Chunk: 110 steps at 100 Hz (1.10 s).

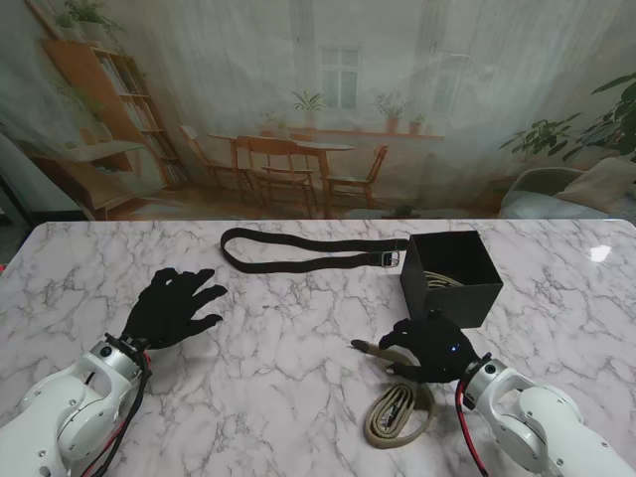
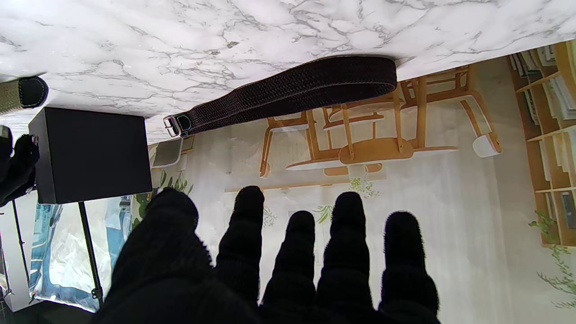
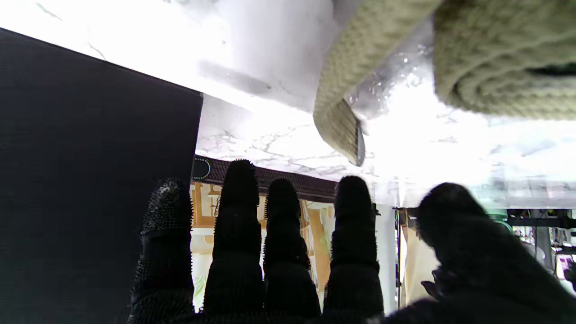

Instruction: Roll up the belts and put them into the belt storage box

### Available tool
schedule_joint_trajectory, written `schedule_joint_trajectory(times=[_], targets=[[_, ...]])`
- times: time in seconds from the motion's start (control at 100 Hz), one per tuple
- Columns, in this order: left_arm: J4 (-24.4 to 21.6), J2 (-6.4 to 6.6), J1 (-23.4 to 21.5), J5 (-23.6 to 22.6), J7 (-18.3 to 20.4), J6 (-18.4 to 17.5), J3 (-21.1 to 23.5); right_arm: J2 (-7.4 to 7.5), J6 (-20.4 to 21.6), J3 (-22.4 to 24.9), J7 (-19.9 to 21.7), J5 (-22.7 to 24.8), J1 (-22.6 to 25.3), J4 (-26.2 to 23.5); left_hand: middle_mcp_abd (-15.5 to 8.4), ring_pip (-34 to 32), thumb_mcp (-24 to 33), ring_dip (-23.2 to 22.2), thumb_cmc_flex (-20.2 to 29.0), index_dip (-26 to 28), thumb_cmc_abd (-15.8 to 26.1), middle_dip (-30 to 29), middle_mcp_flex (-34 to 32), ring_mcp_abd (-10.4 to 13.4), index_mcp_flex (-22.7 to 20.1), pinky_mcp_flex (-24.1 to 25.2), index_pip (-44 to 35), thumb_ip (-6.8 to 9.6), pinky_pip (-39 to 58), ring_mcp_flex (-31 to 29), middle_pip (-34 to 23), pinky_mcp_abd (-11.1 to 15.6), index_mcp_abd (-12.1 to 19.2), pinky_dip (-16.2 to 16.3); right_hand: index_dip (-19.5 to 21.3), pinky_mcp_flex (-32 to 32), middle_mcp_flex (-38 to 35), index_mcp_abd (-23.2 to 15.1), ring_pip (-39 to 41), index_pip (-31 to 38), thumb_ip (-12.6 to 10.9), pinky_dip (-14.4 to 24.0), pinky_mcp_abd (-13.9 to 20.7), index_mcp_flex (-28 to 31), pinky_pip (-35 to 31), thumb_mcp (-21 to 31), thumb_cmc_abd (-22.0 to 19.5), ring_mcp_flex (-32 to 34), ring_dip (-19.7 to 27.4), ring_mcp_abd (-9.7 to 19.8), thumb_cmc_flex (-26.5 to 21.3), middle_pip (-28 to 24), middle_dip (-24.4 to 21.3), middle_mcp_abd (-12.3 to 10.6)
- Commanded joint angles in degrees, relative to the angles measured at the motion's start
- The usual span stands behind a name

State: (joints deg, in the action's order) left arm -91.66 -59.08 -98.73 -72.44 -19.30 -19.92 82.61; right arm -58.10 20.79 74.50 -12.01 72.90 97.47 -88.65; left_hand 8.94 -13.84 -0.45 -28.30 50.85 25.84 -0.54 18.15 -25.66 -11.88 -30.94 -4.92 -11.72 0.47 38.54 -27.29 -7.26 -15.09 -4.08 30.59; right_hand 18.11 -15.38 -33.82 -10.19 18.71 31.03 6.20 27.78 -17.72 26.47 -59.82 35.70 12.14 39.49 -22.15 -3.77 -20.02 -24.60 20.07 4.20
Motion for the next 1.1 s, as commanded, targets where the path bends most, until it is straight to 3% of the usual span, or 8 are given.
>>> schedule_joint_trajectory(times=[0.0,0.08,0.17,0.22,0.51,0.75,1.03,1.09], targets=[[0.0,-0.01,0.0,0.0,0.8,0.2,-0.2,0.10,1.5,1.6,0.0,-0.3,1.6,-1.3,0.3,-0.5,-1.3,-0.3,-0.3,-0.1,2.7,-0.5,1.9,0.2,1.0,0.9,0.3,-1.01,0.0,0.6,0.0,-0.6,-1.0,0.7,0.8,1.4,2.4,3.1,-2.5,-2.0,-1.5,0.0,0.0,-3.3,1.3,0.1,2.5,-1.9,1.3,-0.9,4.1,-0.2,-0.7,1.3],[0.0,-0.02,0.0,0.0,0.7,0.3,-0.1,0.04,4.9,4.4,1.4,-0.9,3.6,-3.3,0.4,-0.5,-1.3,-0.3,-0.3,-0.1,2.7,-0.5,1.9,0.2,1.0,1.0,0.3,-1.00,0.0,0.6,0.0,-0.6,-0.9,0.7,-0.2,3.4,5.8,6.0,-4.7,-6.3,-0.7,-0.4,-0.8,-8.1,3.7,3.2,9.7,-4.3,2.7,-2.1,9.7,1.5,-2.0,2.2],[0.0,-0.03,-0.1,-0.1,0.5,0.3,-0.1,0.23,9.3,7.5,4.6,-0.8,6.0,-5.9,0.4,-0.5,-1.3,-0.3,-0.3,-0.1,2.7,-0.5,1.9,0.2,0.9,0.9,0.2,-1.00,0.0,0.5,0.0,-0.6,-1.0,0.7,-1.7,5.7,9.5,2.3,-8.1,-10.1,0.6,-1.4,-2.4,-12.3,7.7,-1.9,14.7,-7.3,4.7,-4.0,11.1,4.4,-3.8,3.4],[0.0,-0.03,-0.1,-0.1,0.5,0.3,-0.1,0.48,11.4,9.0,6.4,0.0,7.2,-7.3,0.3,-0.5,-1.3,-0.3,-0.2,-0.1,2.8,-0.5,2.0,0.2,0.9,1.0,0.2,-0.99,0.0,0.6,0.0,-0.6,-1.0,0.7,-1.2,6.5,11.3,1.0,-9.6,-10.1,1.0,-1.9,-3.0,-12.3,10.1,4.1,19.5,-8.8,5.7,-4.3,15.8,5.5,-4.7,3.8],[0.0,0.01,0.5,0.4,1.9,-0.1,-0.9,1.74,12.9,8.4,12.7,6.0,8.7,-10.8,0.4,-0.5,-1.4,-0.3,-0.7,-0.1,2.8,-0.5,1.9,0.2,1.0,1.0,0.3,-1.04,0.0,0.7,0.0,-0.6,-1.0,0.7,2.3,9.5,19.3,0.0,-12.5,-11.0,2.4,-4.3,-2.5,-13.1,15.2,7.7,23.2,-15.2,7.5,-3.9,18.8,7.7,-6.9,5.1],[0.1,0.07,2.9,2.6,6.5,-1.4,-4.7,2.39,11.4,3.4,13.1,7.8,5.4,-8.4,0.5,-0.4,-1.5,-0.2,-1.3,-0.2,2.3,-0.6,2.2,0.1,1.2,1.0,0.4,-1.10,-0.1,0.8,0.3,-0.6,-1.0,0.6,10.4,9.3,19.5,-9.0,-11.8,-5.8,-0.4,-5.4,-1.6,-6.2,14.4,6.5,23.6,-15.1,8.1,-3.6,12.1,6.4,-8.4,5.1],[1.7,0.29,9.4,7.5,15.6,-2.2,-13.3,2.39,9.8,0.9,10.3,7.5,4.3,-6.4,2.6,1.0,-1.4,1.3,-3.1,-1.3,-0.7,-5.9,7.5,0.1,5.1,0.5,3.0,-1.00,-1.9,1.6,5.4,0.6,-0.4,-0.8,16.7,6.5,12.7,-16.2,-9.7,7.0,-2.7,-6.1,-1.2,7.9,10.6,0.3,24.5,-10.8,7.9,-2.8,-6.2,2.4,-6.9,3.6],[2.5,0.38,11.1,8.7,17.9,-1.8,-15.4,2.34,9.5,0.6,9.2,7.2,4.2,-6.1,3.2,1.5,-1.2,1.9,-4.0,-2.4,-2.0,-7.7,9.4,0.0,7.5,0.5,4.9,-0.85,-2.5,2.2,6.7,1.0,-0.3,-1.3,12.4,6.4,11.6,-17.7,-9.3,10.3,2.1,-6.8,-1.1,9.5,9.7,5.8,25.3,-10.2,7.9,-2.7,-6.8,2.2,-6.1,3.5]])
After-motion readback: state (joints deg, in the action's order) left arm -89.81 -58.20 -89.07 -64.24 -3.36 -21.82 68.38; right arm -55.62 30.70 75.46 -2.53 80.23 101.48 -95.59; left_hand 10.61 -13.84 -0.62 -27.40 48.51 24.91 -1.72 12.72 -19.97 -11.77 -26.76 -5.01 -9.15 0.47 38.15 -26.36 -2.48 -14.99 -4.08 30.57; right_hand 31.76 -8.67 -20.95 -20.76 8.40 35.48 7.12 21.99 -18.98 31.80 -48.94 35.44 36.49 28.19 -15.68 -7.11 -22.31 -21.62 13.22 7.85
